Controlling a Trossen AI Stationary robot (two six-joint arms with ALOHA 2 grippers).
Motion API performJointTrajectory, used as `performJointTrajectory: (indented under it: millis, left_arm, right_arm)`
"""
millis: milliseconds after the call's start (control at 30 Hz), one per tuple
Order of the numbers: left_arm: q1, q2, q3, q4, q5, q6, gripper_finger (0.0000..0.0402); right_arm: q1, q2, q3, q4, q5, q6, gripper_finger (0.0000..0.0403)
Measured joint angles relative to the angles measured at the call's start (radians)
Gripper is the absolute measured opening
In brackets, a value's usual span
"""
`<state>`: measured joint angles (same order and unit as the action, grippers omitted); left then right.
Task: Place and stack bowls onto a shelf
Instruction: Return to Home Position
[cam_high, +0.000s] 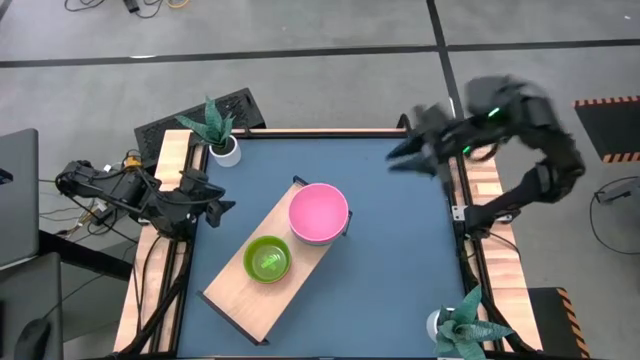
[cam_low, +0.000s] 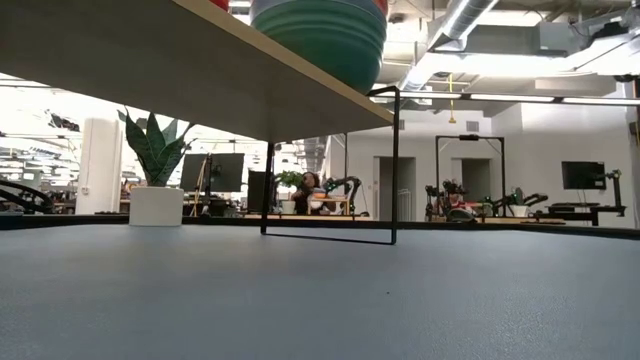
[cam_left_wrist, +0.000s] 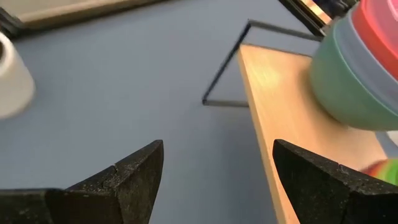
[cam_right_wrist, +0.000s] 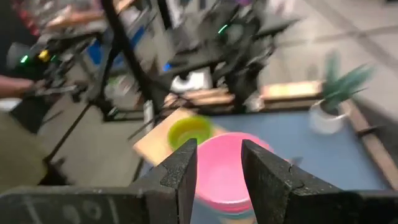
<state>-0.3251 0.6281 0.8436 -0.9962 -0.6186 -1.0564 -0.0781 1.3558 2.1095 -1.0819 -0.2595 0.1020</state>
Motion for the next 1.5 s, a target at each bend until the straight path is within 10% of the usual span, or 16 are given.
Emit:
performJointTrajectory:
  millis: [200, 700, 933, 1267, 1500]
  left_arm:
    - [0.000, -0.002, 0.000, 0.031, -0.075, 0.077, 0.0286]
    - [0.000, -0.351, 0.000, 0.452, 0.064, 0.733, 0.0286]
    - [0.000, -0.629, -0.114, 0.420, 0.065, 0.754, 0.0286]
    - [-0.002, -0.627, -0.357, 0.388, 0.101, 0.677, 0.0286]
    - [-0.003, -0.628, -0.511, 0.517, 0.093, 0.675, 0.0286]
  right_arm:
    - [-0.102, -0.234, -0.221, 0.089, -0.027, -0.029, 0.0152]
    - [-0.213, -0.928, -1.428, 1.054, -0.032, 0.291, 0.0152]
    - [-0.213, -1.069, -1.673, 1.192, -0.027, 0.317, 0.0152]
    - [-0.177, -1.166, -2.103, 1.631, -0.024, 0.315, 0.0152]
    - [-0.128, -1.151, -2.099, 1.530, -0.004, 0.241, 0.0152]
